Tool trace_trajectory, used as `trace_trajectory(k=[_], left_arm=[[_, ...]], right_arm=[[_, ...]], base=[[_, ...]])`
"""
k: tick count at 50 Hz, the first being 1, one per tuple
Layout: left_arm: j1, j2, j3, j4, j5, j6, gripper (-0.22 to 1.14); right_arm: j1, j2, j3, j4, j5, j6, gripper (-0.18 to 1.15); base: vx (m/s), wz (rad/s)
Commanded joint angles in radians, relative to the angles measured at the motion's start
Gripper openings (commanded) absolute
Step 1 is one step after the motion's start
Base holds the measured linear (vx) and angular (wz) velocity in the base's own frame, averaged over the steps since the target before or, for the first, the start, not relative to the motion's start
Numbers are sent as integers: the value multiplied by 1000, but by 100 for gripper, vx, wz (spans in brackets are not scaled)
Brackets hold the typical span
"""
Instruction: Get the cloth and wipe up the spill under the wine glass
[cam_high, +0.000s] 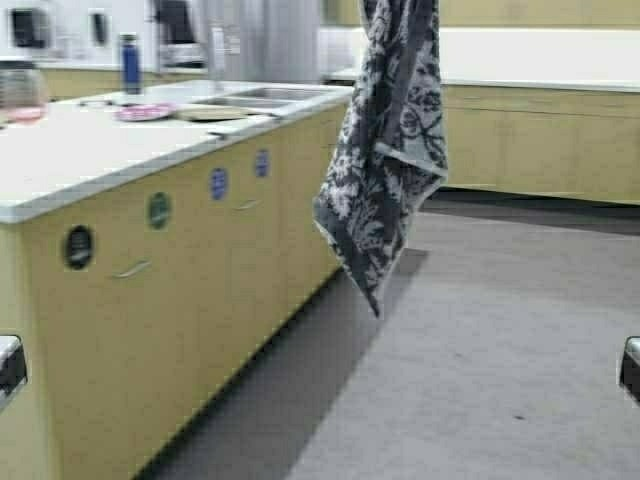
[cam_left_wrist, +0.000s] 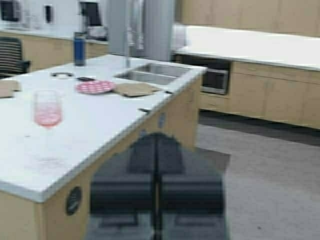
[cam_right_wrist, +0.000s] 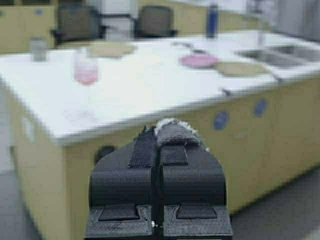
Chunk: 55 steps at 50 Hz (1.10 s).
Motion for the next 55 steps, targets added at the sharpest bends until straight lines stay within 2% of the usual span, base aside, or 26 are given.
trace_trajectory(k=[1, 19, 36, 55], left_arm=[[2, 26, -18, -2, -15, 3, 2], [2, 92, -40, 2, -40, 26, 2], [66, 166, -60, -2, -66, 46, 2], [67, 189, -46, -2, -72, 38, 2]], right_arm=[[-2, -23, -29, 3, -20, -3, 9], [-2, -23, -69, 9, -43, 2, 9], [-3, -25, -64, 6, -34, -3, 9], [-3, 6, -43, -8, -43, -9, 9]], base=[[1, 37], [3, 20], [8, 7], [15, 10]])
